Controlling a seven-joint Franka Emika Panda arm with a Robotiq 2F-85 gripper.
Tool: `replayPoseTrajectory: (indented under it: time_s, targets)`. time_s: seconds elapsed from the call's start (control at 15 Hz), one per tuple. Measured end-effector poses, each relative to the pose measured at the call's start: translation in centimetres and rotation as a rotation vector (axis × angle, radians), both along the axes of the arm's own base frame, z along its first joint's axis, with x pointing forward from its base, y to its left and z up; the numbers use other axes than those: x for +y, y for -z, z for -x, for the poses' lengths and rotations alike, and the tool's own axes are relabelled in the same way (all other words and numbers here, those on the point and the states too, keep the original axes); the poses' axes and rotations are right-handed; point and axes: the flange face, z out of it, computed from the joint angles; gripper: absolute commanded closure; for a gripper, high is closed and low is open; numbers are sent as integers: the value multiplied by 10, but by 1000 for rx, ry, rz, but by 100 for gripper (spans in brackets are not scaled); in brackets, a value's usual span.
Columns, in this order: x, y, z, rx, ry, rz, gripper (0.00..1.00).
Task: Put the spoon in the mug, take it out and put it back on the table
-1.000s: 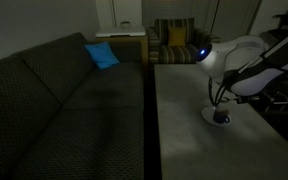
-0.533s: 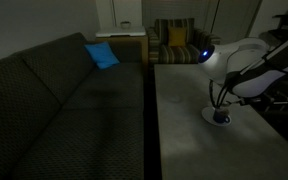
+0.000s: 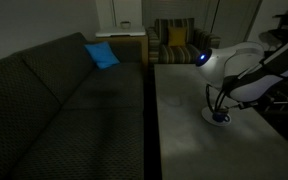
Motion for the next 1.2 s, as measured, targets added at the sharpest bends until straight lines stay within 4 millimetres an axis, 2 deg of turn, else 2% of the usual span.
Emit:
replayPoseTrajectory:
  time_s: [0.4, 0.47, 0.53, 0.67, 1.07, 1.2]
  targets:
    - [10, 4, 7, 63, -51, 4, 96]
    - [11, 4, 7, 72, -57, 7, 94]
    - [11, 4, 8, 81, -63, 9, 83]
    - [12, 4, 8, 96, -73, 13, 80]
    - [12, 5, 9, 120, -88, 17, 89]
    - [12, 5, 10, 124, -89, 18, 85]
